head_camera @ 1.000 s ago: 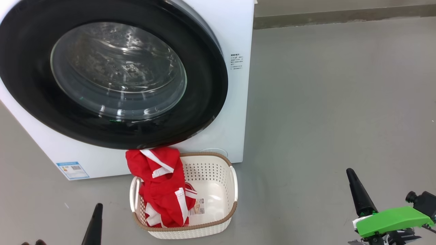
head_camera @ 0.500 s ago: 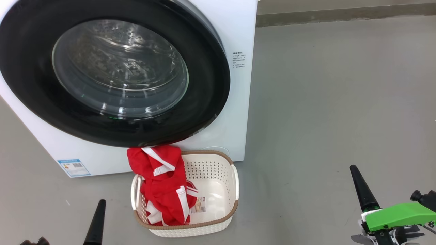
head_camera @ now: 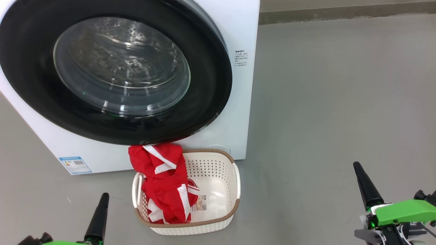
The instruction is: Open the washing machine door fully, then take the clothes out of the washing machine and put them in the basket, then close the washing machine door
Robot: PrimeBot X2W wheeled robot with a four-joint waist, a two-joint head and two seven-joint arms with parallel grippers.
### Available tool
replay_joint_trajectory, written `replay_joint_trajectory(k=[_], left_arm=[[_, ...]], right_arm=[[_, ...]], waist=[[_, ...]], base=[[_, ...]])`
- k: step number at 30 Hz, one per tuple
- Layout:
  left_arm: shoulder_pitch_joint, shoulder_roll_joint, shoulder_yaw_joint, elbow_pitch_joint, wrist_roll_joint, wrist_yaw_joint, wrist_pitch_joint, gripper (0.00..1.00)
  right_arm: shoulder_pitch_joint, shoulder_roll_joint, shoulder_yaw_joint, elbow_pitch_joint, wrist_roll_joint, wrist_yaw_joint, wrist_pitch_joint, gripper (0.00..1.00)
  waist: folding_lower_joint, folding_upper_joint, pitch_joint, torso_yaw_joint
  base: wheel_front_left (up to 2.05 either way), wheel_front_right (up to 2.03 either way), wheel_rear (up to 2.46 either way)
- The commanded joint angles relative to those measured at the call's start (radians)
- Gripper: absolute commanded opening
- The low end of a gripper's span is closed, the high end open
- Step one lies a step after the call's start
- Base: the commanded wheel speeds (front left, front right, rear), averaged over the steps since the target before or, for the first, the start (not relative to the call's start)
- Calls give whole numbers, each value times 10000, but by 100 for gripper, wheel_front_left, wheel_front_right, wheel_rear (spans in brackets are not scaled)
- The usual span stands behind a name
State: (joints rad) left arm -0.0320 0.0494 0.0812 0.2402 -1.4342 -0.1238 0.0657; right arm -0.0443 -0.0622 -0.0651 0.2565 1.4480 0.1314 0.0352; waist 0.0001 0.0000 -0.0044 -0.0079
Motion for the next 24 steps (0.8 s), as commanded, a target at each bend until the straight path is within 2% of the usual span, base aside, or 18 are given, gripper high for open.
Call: replay_joint_trajectory(k=[1, 15, 24], left_arm=[[-460, 84, 299, -152, -294, -62, 88, 0], [-760, 9, 330, 48, -1741, -69, 479, 0], [-760, 8, 329, 48, -1742, -69, 478, 0]], right_arm=[[-452, -157, 105, -239, 321, -4, 65, 0], [-603, -150, -114, -140, 1917, -7, 480, 0], [-606, -122, -152, -137, 1885, -7, 512, 0]], waist=[[0, 0, 6, 7], [0, 0, 75, 79], [0, 0, 75, 79]], base=[[0, 0, 0], [0, 0, 0], [0, 0, 0]])
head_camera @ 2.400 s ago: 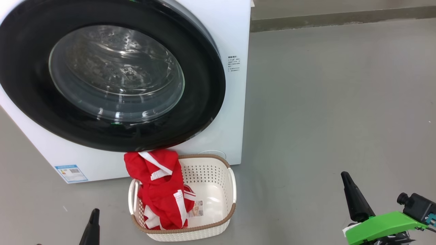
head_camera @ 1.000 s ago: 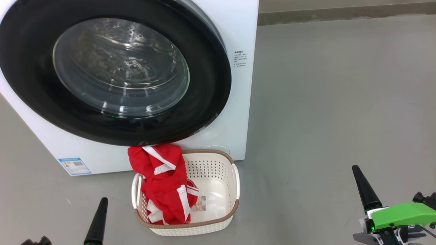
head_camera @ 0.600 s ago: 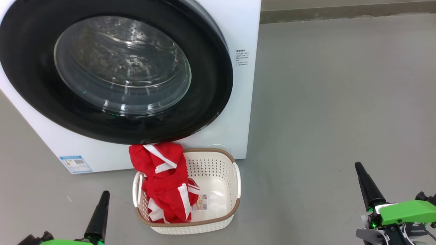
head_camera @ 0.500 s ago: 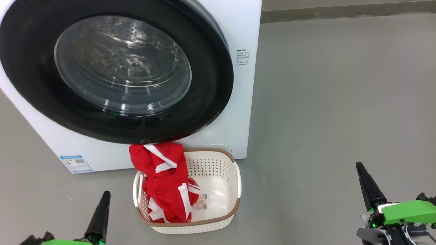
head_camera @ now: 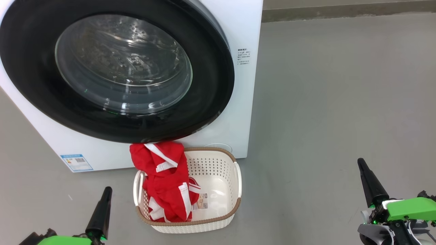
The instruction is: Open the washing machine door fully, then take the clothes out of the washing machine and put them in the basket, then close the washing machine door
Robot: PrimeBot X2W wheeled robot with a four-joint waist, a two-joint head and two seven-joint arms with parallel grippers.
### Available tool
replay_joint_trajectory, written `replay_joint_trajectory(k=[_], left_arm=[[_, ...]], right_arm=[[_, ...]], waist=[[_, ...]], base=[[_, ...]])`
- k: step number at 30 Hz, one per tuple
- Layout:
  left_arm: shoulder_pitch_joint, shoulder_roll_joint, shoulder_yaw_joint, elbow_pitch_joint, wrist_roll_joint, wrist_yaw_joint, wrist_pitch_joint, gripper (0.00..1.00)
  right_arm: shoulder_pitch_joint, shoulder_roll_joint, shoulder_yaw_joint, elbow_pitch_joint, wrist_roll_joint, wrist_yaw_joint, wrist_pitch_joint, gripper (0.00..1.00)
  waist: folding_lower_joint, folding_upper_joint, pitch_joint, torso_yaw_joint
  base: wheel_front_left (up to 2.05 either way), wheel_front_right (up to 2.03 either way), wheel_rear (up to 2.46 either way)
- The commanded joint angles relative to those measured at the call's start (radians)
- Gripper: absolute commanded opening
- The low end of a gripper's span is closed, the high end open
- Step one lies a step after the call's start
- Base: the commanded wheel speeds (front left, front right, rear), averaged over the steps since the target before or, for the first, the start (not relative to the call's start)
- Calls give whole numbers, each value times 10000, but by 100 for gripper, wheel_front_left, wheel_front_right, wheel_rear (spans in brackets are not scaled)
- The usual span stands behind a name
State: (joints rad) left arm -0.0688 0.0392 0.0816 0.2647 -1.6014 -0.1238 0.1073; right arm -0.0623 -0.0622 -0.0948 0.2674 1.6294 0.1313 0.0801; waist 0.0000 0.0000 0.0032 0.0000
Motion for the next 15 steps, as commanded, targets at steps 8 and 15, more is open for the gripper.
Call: replay_joint_trajectory(k=[8, 15], left_arm=[[-392, 110, 325, -198, -70, -69, 62, 0], [-392, 110, 325, -198, -70, -69, 61, 0]], right_arm=[[-429, -102, 117, -244, 47, -6, 85, 0], [-431, -84, 91, -242, 26, -6, 106, 0]], waist=[[0, 0, 0, 0], [0, 0, 0, 0]], base=[[0, 0, 0], [0, 0, 0]])
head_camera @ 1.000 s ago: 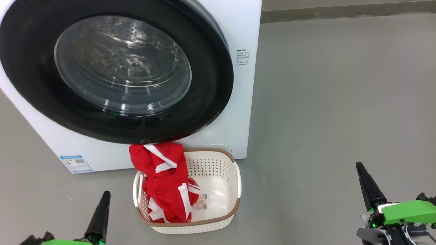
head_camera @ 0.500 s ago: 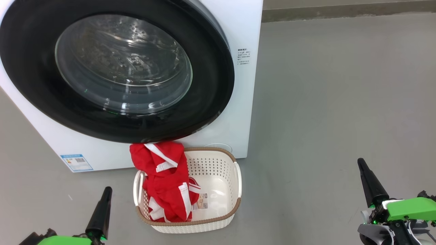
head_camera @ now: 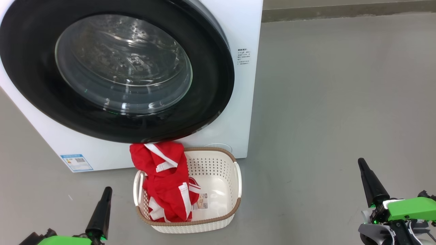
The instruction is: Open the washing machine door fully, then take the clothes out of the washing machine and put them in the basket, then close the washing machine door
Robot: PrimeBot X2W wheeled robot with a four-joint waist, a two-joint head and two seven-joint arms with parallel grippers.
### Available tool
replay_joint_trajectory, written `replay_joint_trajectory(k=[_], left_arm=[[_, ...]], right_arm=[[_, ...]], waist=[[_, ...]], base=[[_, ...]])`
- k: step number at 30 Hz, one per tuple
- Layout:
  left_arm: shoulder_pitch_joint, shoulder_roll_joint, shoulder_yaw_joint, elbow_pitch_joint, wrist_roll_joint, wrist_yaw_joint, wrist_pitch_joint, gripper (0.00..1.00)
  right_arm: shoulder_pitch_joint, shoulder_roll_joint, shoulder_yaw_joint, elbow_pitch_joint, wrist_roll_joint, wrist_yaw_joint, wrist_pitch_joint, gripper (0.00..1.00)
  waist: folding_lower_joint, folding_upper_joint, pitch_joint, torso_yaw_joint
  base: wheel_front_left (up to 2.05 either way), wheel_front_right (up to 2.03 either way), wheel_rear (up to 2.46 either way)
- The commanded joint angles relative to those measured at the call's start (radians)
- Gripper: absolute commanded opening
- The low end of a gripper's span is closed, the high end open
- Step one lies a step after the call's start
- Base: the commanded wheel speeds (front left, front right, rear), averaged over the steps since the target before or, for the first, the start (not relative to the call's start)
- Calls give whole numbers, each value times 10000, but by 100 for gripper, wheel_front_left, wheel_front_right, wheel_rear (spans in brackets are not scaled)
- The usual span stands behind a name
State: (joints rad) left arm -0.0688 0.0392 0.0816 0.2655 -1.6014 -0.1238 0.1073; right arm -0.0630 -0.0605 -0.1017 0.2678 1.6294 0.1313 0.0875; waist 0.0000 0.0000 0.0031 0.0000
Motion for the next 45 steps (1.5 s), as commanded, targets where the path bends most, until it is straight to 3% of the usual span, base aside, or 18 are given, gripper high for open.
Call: replay_joint_trajectory(k=[1, 45], left_arm=[[-392, 110, 324, -205, -70, -69, 61, 0], [-392, 110, 323, -205, -72, -69, 60, 0]], right_arm=[[-424, -98, 156, -246, 23, -6, 34, 0], [-434, -10, 32, -238, -82, -6, 134, 0]], waist=[[0, 0, 0, 0], [0, 0, 0, 0]], base=[[0, 0, 0], [0, 0, 0]])
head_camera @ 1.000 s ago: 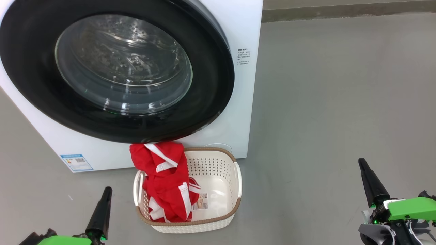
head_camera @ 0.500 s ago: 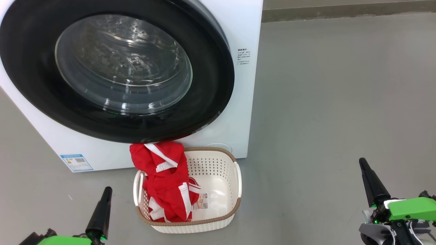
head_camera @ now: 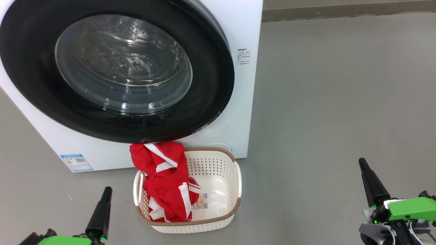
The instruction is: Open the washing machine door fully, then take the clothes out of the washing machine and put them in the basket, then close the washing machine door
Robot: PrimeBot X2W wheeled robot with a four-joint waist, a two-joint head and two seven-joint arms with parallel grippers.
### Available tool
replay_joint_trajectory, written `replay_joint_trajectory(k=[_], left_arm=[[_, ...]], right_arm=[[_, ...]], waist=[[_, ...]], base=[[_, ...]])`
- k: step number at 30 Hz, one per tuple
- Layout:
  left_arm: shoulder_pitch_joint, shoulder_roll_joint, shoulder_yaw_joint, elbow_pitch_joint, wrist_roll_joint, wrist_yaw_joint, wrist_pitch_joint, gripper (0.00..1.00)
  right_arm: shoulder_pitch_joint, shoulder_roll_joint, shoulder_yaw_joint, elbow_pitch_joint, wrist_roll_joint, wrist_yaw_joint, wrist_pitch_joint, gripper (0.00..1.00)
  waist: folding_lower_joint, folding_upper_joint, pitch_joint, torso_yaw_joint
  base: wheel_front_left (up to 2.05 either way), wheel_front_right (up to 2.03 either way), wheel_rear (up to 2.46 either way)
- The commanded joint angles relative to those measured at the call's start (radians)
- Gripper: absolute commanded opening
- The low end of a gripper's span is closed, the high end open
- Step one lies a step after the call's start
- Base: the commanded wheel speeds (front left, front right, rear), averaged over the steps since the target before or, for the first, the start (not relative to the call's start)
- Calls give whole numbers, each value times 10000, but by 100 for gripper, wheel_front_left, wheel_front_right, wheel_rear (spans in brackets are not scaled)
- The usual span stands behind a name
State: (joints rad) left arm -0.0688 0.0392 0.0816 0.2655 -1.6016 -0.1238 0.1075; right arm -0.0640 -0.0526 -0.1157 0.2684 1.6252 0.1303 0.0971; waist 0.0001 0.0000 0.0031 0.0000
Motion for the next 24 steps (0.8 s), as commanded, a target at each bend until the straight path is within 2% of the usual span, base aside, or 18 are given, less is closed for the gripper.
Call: replay_joint_trajectory(k=[1, 24], left_arm=[[-392, 110, 323, -205, -70, -69, 58, 0], [-392, 110, 322, -205, -71, -69, 57, 0]], right_arm=[[-425, -87, 169, -244, -41, 4, 40, 0], [-429, -57, 125, -242, -78, 4, 76, 0]], waist=[[-1, 0, 0, 0], [-1, 0, 0, 0]], base=[[0, 0, 0], [0, 0, 0]])
